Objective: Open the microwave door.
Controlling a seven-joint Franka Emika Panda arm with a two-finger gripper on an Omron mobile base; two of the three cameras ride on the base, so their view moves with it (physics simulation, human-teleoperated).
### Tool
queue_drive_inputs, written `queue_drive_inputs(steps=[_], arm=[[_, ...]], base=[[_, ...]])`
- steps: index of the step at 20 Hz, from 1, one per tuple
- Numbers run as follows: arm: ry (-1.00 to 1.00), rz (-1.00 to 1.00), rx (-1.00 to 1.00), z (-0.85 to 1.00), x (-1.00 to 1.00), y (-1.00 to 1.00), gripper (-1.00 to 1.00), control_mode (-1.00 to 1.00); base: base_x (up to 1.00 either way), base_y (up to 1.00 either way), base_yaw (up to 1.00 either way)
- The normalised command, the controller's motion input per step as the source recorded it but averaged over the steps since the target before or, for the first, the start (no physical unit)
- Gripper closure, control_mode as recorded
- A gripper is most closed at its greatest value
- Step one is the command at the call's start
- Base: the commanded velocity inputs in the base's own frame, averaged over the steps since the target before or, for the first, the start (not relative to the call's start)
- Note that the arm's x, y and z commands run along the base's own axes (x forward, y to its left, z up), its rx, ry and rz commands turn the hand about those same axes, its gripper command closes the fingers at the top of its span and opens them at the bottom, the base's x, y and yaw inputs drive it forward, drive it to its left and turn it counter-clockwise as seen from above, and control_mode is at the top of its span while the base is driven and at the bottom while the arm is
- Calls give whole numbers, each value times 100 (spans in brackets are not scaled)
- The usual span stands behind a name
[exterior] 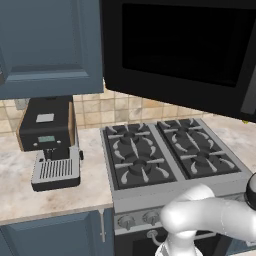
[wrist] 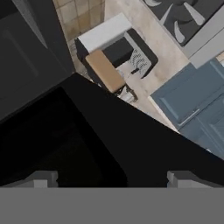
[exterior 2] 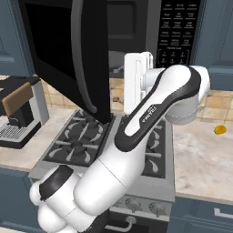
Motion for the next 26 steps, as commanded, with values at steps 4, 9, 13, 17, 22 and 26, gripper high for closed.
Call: queue_drive_inputs(steps=[4, 9, 13, 17, 22, 26], arm=[[-1, 0, 0, 12, -62, 19, -100, -100], [0, 0, 0, 13, -73, 19, -100, -100], [0, 0, -4, 1, -36, 84, -100, -100], [0, -4, -16, 0, -1, 100, -100, -100], [0, -15, -25, 0, 0, 100, -100, -100], [-1, -24, -13, 0, -41, 100, -100, -100]], base=[[0, 0, 0], [0, 0, 0], [0, 0, 0], [0, 0, 0], [0, 0, 0], [0, 0, 0]])
